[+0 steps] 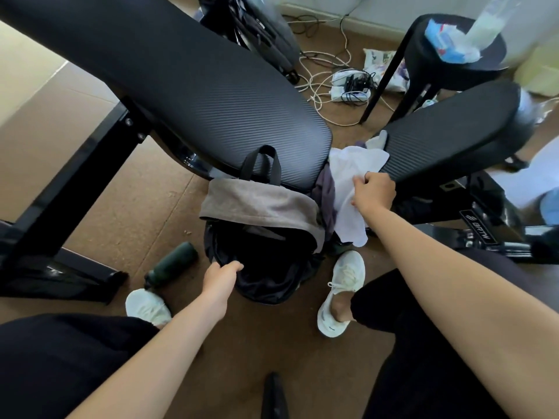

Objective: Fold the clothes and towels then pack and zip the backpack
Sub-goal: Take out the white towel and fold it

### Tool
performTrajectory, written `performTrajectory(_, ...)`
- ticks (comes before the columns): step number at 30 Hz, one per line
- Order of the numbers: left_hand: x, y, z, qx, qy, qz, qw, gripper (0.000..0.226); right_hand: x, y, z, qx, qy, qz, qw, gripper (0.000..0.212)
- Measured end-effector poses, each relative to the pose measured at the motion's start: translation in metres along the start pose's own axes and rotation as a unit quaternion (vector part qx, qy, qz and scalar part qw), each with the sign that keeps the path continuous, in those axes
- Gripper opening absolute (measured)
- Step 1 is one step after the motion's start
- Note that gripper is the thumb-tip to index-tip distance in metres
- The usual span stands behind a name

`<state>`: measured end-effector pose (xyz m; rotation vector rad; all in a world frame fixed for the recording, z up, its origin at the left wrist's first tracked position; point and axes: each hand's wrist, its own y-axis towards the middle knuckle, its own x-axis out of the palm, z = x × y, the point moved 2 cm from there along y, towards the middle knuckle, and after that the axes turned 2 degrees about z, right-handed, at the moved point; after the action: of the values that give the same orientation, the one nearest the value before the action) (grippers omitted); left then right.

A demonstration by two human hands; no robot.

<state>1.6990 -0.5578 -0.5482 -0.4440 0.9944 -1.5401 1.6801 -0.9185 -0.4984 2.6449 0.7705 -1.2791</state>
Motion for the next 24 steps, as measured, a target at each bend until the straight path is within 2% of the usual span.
performTrajectory(4, 0.000, -0.003, 0.005, -0.012, 0.004, 0.024, 1.000, 0.078, -0.020, -0.011, -0.020, -0.049, 0.085, 0.053, 0.994, 0.046)
performTrajectory(6, 0.001, -0.007, 0.011, 0.008, 0.039, 0.046, 0.998, 0.086, -0.030, -0.018, -0.031, -0.078, 0.149, 0.034, 0.985, 0.047)
performTrajectory(8, 0.003, -0.012, 0.022, 0.065, 0.048, 0.042, 0.996, 0.086, -0.040, -0.024, -0.038, -0.081, 0.259, 0.009, 0.962, 0.044)
performTrajectory(10, 0.008, -0.016, 0.036, 0.106, 0.023, -0.013, 0.994, 0.079, -0.051, -0.027, -0.046, -0.069, 0.353, -0.008, 0.933, 0.033)
performTrajectory(13, 0.018, -0.026, 0.057, 0.111, 0.012, -0.108, 0.988, 0.071, -0.070, -0.031, -0.058, -0.059, 0.443, -0.027, 0.894, 0.030)
performTrajectory(15, 0.024, -0.031, 0.069, 0.122, 0.025, -0.138, 0.983, 0.068, -0.085, -0.036, -0.067, -0.069, 0.469, -0.027, 0.880, 0.017)
performTrajectory(19, 0.030, -0.037, 0.079, 0.131, 0.029, -0.168, 0.977, 0.065, -0.115, -0.059, -0.087, -0.132, 0.496, -0.056, 0.857, 0.012)
performTrajectory(24, 0.030, -0.050, 0.083, 0.148, 0.073, -0.184, 0.969, 0.060, -0.150, -0.089, -0.124, -0.220, 0.505, -0.138, 0.823, 0.017)
